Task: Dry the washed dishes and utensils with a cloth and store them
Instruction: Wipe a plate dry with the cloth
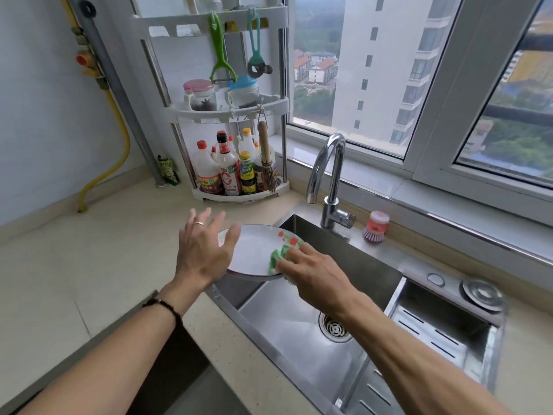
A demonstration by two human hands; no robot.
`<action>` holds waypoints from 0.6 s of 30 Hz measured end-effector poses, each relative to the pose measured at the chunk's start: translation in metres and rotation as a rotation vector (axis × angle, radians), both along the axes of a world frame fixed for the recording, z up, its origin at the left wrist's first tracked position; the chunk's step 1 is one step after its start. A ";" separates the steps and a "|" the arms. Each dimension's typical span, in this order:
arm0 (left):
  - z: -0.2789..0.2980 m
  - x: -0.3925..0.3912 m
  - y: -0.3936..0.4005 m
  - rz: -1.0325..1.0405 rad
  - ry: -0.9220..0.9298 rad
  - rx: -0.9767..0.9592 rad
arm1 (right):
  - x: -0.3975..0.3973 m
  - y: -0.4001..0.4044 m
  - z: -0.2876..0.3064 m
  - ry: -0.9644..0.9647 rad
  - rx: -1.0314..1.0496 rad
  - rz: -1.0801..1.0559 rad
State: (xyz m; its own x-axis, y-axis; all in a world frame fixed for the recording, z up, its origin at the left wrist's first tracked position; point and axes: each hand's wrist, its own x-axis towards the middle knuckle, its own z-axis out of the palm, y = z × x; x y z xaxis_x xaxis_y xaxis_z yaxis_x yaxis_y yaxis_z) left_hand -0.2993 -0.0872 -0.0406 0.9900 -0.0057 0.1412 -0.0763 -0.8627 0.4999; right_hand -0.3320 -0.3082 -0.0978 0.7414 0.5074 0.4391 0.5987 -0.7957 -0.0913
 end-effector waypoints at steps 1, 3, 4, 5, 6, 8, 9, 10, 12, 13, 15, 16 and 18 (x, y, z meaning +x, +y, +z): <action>-0.001 -0.004 0.003 -0.180 -0.045 0.138 | 0.002 -0.002 0.002 0.014 -0.008 0.016; -0.007 -0.008 0.007 -0.463 0.015 0.373 | 0.006 -0.004 0.004 0.056 0.001 0.049; -0.015 -0.009 0.009 -0.545 0.023 0.461 | 0.006 -0.004 0.006 0.072 0.010 0.069; -0.021 -0.011 0.008 -0.582 -0.017 0.505 | 0.008 -0.004 0.007 0.077 0.020 0.092; -0.025 -0.012 0.006 -0.579 -0.074 0.519 | 0.010 -0.005 0.008 0.069 0.035 0.110; -0.027 -0.012 0.004 -0.537 -0.167 0.435 | 0.015 -0.005 0.009 0.048 0.086 0.110; -0.023 -0.013 0.002 -0.506 -0.167 0.365 | 0.017 -0.004 0.010 0.019 0.126 0.083; -0.018 -0.014 0.000 -0.461 -0.148 0.287 | 0.019 -0.004 0.010 -0.023 0.177 0.034; -0.008 -0.013 -0.002 -0.349 0.045 0.038 | 0.021 -0.003 0.014 -0.112 0.320 -0.116; -0.002 -0.013 -0.003 -0.288 0.145 -0.107 | 0.019 0.001 0.015 -0.124 0.402 -0.185; 0.004 -0.011 -0.005 -0.224 0.262 -0.320 | 0.011 0.014 0.018 0.034 0.565 -0.239; 0.006 -0.013 -0.006 -0.223 0.290 -0.387 | 0.006 0.024 0.021 0.211 0.624 -0.190; 0.004 -0.016 -0.009 -0.260 0.332 -0.489 | -0.003 0.040 0.028 0.548 0.740 -0.090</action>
